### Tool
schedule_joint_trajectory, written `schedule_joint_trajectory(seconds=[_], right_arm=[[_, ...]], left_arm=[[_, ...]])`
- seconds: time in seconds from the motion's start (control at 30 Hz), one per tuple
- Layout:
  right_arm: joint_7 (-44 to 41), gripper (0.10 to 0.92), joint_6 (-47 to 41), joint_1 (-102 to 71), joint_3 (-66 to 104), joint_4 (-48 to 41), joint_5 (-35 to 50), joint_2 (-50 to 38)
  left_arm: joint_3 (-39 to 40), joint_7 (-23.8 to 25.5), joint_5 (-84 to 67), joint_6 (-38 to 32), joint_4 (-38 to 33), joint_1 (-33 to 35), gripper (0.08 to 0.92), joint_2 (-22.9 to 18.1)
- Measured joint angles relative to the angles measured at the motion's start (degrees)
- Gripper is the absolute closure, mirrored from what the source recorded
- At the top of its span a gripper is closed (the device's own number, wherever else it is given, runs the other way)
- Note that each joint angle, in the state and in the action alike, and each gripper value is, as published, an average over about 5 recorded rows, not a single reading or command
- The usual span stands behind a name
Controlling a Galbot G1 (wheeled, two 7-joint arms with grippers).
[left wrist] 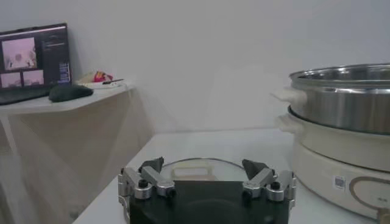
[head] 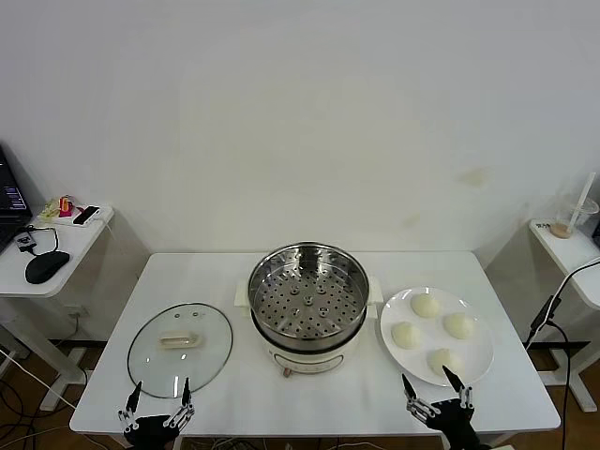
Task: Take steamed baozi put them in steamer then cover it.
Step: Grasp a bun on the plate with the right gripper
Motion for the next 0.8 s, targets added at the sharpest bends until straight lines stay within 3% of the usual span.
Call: schedule_joint_trajectory(seconds=[0.4,0.8], right_arm=[[-3.13,0.203,-6.13,6.32,5.23,-2.67,-10.81,-9.21],[-17.87,0.203,-8.46,24.46,0.97,-13.42,-25.95,-29.64]], left_arm=[[-1.22,1.63,4.18,2.21,-0.3,-0.58,0.177,-0.24],[-2.7,2.56,8.08,2.35,-1.21,-0.45,0.177,-1.15]])
